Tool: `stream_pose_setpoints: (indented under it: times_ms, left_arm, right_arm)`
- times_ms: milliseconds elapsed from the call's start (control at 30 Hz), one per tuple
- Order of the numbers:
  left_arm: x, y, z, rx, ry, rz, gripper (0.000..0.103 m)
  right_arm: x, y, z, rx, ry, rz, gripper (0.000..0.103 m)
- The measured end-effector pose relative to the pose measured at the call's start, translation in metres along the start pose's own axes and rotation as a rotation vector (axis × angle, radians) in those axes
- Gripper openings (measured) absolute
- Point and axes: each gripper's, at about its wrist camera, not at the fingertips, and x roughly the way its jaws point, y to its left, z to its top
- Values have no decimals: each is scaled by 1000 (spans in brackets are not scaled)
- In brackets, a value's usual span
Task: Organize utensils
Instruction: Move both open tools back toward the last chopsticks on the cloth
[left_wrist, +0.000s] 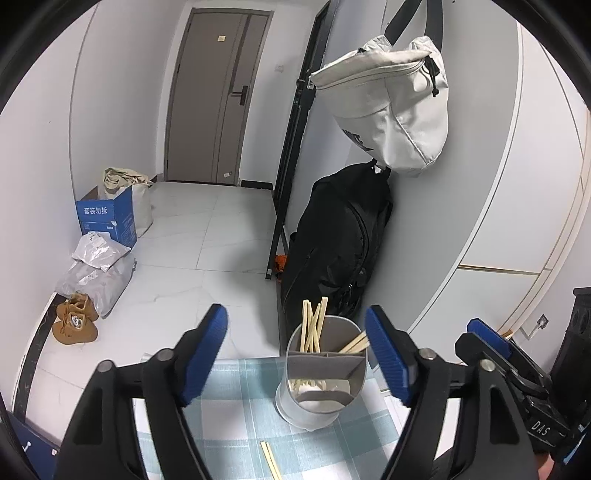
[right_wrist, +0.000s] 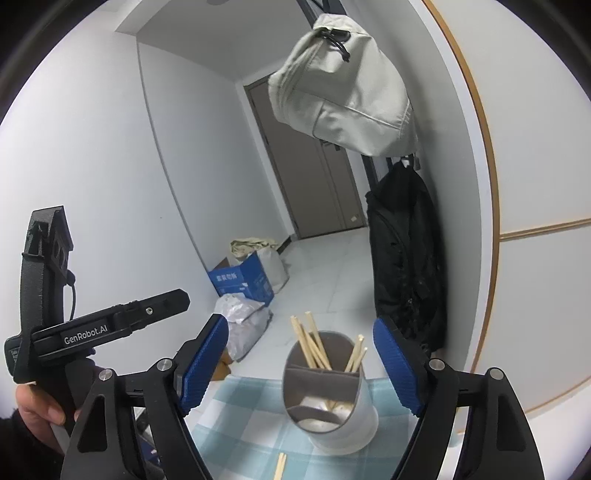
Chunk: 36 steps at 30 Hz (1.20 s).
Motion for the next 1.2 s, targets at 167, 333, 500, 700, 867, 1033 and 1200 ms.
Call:
stream_pose_setpoints:
  times_ms: [167,333,500,700,867,1033,1200]
  left_arm:
    - [-7,-1,-10,11,-12,32,76]
    - [-13,-3,-22,34,-14,69,76]
    - [-19,-3,-35,51,-34,90,77]
    - [-17,3,-58,47,-47,119,86]
    - [-6,12,-87,34,-18,126,87]
    - [4,20,-115,27,-8,138,87]
    - [21,30,-134,8,60,144,87]
  right_arm:
    - [-12,7,-11,-10,-11,-6,83]
    - [-19,11,-23,-9,-9,-9,84]
    - [-24,14,-35,-13,-11,-5,87]
    - [-24,20,-56,-37,3,-5,93]
    - [-14,21,-83,-55,49,-8,94]
    - [0,19,-112,-54,114,1,94]
    - [18,19,-138,-71,201,-4,93]
